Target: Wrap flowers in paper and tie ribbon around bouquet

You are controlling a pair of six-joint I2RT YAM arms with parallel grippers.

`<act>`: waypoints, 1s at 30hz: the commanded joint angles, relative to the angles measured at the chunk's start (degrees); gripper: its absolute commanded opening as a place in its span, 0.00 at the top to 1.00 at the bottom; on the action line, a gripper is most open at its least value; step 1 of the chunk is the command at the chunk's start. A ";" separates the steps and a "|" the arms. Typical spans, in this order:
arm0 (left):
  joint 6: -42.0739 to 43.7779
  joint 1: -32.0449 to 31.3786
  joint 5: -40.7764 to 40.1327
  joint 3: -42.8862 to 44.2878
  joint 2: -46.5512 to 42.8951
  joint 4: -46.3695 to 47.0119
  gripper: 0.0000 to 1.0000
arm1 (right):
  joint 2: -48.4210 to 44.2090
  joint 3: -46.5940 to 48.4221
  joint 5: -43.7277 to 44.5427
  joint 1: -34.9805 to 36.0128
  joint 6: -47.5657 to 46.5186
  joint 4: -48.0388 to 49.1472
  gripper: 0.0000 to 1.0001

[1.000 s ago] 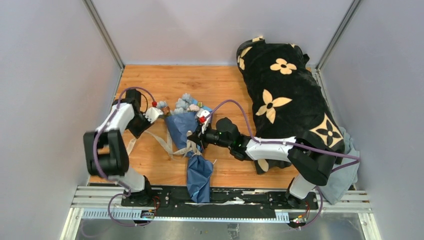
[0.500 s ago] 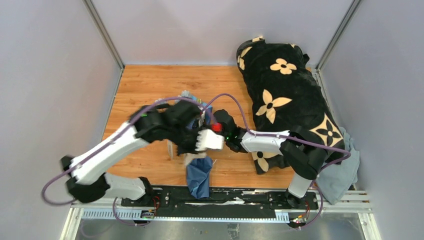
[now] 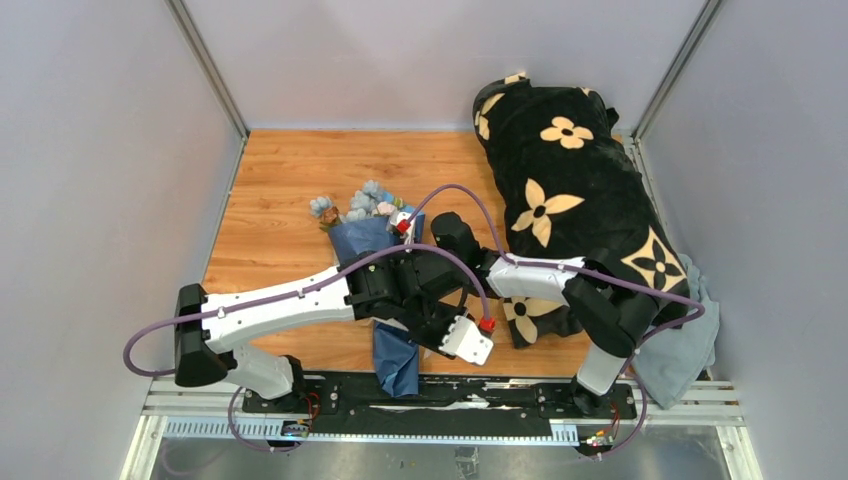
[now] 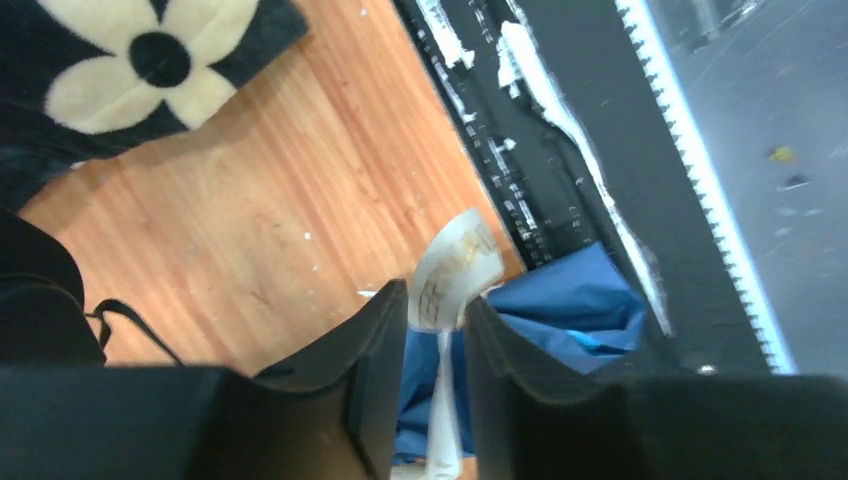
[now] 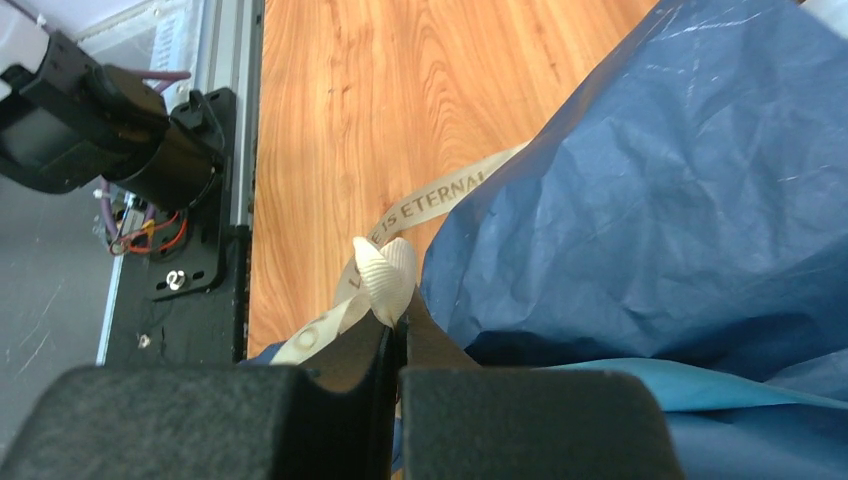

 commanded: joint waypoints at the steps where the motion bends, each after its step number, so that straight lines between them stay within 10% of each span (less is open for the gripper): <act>1: 0.84 -0.04 -6.86 -5.42 -6.05 11.45 0.59 | -2.36 0.94 -2.72 -0.40 -4.96 -4.94 1.00; 9: -16.57 5.14 -25.14 -15.92 -30.10 23.06 0.16 | -2.59 4.52 -7.38 -0.49 -12.55 -11.99 1.00; 16: -24.95 26.60 -24.59 -33.47 -51.49 20.74 0.25 | -4.91 4.65 -6.57 0.51 -20.42 -17.23 1.00; 30: -23.71 42.20 14.05 -35.35 -37.48 23.99 0.20 | -4.62 5.46 -8.34 2.33 -26.50 -16.48 1.00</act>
